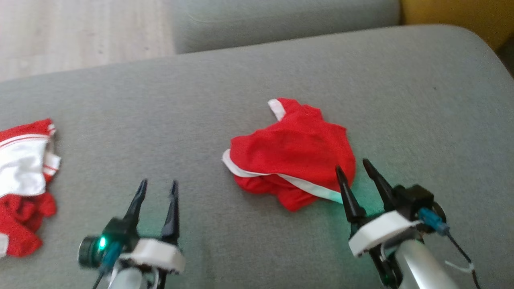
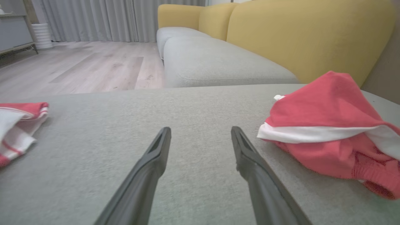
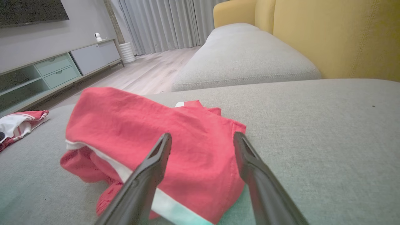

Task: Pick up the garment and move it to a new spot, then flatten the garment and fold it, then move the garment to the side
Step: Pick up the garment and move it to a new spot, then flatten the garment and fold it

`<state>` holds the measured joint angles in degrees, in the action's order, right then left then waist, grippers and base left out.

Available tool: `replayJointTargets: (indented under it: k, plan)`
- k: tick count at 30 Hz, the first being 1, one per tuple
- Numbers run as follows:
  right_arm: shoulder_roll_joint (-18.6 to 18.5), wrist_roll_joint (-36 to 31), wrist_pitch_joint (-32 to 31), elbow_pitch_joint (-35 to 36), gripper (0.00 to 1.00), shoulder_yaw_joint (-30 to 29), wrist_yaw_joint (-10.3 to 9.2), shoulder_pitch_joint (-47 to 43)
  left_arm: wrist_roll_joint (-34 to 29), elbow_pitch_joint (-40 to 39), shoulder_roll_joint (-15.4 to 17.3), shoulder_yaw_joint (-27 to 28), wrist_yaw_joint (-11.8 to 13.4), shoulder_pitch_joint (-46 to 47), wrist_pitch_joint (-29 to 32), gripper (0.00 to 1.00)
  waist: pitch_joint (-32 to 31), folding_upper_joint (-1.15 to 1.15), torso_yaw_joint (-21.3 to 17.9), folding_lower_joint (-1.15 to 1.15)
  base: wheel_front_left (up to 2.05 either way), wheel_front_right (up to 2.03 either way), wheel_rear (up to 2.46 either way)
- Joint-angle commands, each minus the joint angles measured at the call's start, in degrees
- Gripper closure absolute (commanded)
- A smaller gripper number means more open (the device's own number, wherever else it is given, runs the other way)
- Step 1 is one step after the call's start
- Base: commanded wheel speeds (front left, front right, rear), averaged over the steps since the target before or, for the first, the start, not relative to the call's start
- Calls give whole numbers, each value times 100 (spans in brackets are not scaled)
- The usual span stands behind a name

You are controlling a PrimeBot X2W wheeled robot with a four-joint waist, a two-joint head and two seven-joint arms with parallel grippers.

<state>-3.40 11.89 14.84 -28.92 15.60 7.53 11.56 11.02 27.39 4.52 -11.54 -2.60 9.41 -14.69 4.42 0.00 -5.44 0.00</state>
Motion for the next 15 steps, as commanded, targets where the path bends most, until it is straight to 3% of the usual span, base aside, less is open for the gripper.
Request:
replayJointTargets:
  k: [1, 8, 15]
  plan:
    - [52, -59, 16, 119, 0, 23, -4, -34, -55, -251, 9, 341, -37, -49, -30, 0, -228, 0, 244, 0, 0, 0, 0]
    - [52, -101, 16, 93, 0, -166, -4, -217, -140, -619, -104, 844, -30, -774, -30, 0, -404, 0, 384, 0, 0, 0, 0]
    - [52, -176, 16, -5, 0, -303, -4, -353, -260, -737, -147, 972, -111, -1101, -30, 0, -460, 0, 453, 0, 0, 0, 0]
